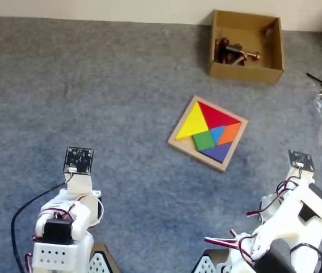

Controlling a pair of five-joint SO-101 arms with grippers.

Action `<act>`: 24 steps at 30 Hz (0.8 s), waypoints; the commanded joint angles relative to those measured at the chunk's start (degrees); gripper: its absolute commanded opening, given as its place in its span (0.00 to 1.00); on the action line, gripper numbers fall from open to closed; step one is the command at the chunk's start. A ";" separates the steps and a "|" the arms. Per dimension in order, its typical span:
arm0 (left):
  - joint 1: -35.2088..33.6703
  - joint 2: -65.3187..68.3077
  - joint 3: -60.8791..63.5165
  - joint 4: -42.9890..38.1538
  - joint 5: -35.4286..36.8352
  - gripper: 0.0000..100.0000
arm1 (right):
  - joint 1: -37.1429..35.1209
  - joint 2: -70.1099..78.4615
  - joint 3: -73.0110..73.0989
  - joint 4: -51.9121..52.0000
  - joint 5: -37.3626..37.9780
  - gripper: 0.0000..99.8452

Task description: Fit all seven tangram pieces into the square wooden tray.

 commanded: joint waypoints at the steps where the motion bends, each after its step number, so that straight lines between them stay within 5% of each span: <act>1: 0.92 -0.40 1.10 -0.18 0.44 0.01 | -0.66 -1.36 -0.22 -0.75 -0.09 0.12; 11: 0.92 -0.40 1.10 -0.18 0.44 0.01 | -0.57 -1.36 -0.22 -0.75 0.00 0.07; 17: 0.92 -0.40 1.10 -0.18 0.44 0.01 | -0.40 -1.36 -0.22 -0.75 8.26 0.07; 24: 0.92 -0.40 1.10 -0.18 0.44 0.01 | 1.01 -1.45 -2.59 -2.95 9.05 0.07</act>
